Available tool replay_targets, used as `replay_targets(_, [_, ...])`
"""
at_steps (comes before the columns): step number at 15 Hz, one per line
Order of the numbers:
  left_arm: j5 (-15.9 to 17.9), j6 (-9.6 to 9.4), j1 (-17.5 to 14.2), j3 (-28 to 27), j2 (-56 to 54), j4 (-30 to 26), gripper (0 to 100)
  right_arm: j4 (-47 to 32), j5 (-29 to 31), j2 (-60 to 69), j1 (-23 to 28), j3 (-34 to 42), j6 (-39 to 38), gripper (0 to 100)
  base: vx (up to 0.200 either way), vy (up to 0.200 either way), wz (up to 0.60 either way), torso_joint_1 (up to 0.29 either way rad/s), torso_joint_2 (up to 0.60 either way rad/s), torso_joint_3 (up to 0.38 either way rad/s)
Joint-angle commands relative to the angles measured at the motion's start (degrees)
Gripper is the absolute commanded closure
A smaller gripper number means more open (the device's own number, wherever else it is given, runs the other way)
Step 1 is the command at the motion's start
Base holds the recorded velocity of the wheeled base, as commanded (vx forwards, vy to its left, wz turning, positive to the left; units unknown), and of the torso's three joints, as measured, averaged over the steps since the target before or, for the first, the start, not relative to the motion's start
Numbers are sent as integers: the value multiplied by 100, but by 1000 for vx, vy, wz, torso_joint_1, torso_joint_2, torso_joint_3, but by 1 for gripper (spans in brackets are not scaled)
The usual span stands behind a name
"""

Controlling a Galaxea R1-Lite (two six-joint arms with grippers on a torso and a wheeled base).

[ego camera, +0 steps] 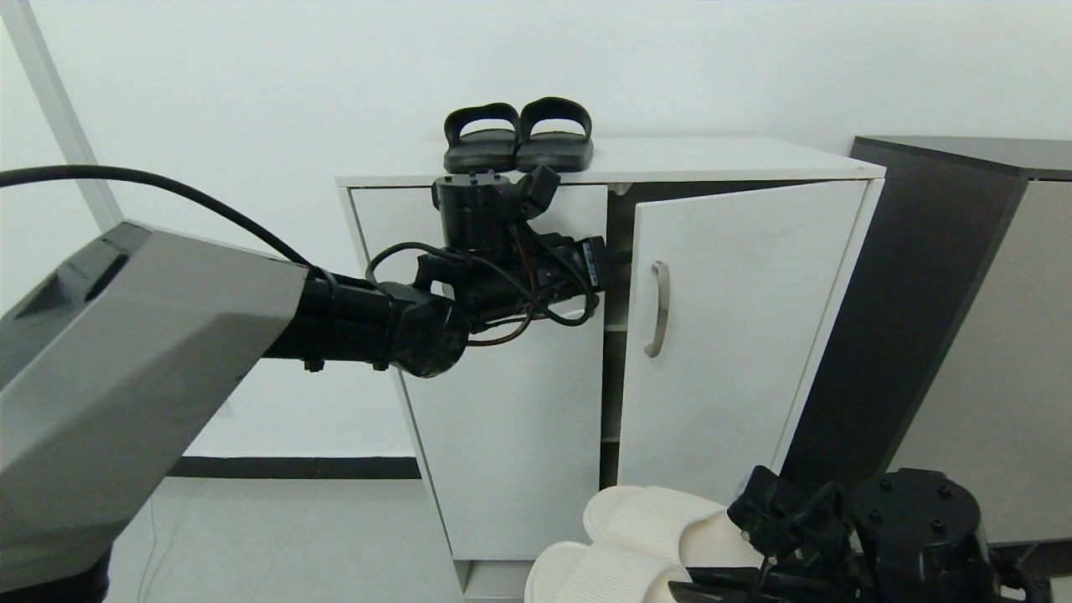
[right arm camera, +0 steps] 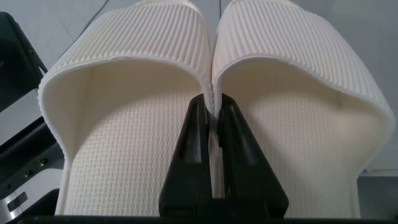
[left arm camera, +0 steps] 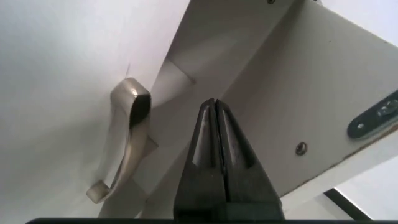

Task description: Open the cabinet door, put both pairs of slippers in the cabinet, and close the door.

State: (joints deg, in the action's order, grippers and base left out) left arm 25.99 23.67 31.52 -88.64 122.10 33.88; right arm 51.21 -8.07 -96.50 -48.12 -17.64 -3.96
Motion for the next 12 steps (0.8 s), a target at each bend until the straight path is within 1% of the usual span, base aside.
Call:
replay_targets(1, [3, -3, 82, 101, -20, 14, 100, 3, -2, -9, -31, 6, 1, 100, -200, 0, 0, 2, 2, 2])
replay_targets(2, [-6, -12, 187, 242, -81, 84, 100, 3, -2, -9, -40, 6, 1, 100, -200, 0, 0, 12, 2, 2])
replay_targets(3, [3, 6, 258, 461, -178, 295, 100, 3, -2, -9, -40, 6, 1, 100, -200, 0, 0, 7, 2, -2])
replay_targets(5, [-6, -3, 539, 962, -354, 734, 100, 3, -2, -18, -49, 6, 1, 100, -200, 0, 0, -7, 2, 2])
replay_targets(7, [-6, -3, 794, 1252, -494, 1051, 100, 12, -2, -62, -66, 15, 1, 100, -200, 0, 0, 2, 2, 5])
replay_targets(9, [-6, -3, 794, 1252, -494, 1086, 100, 12, 7, -62, -66, 15, 1, 100, -200, 0, 0, 0, 2, 5])
replay_targets(11, [-41, -3, 688, 1349, -503, 1244, 100, 20, 25, -53, -49, 6, -17, 100, 0, 0, 0, 0, 0, 0])
replay_targets(12, [-59, -3, 574, 1481, -617, 1306, 100, 20, 42, -62, 22, -38, -52, 100, 0, 0, 0, 0, 0, 0])
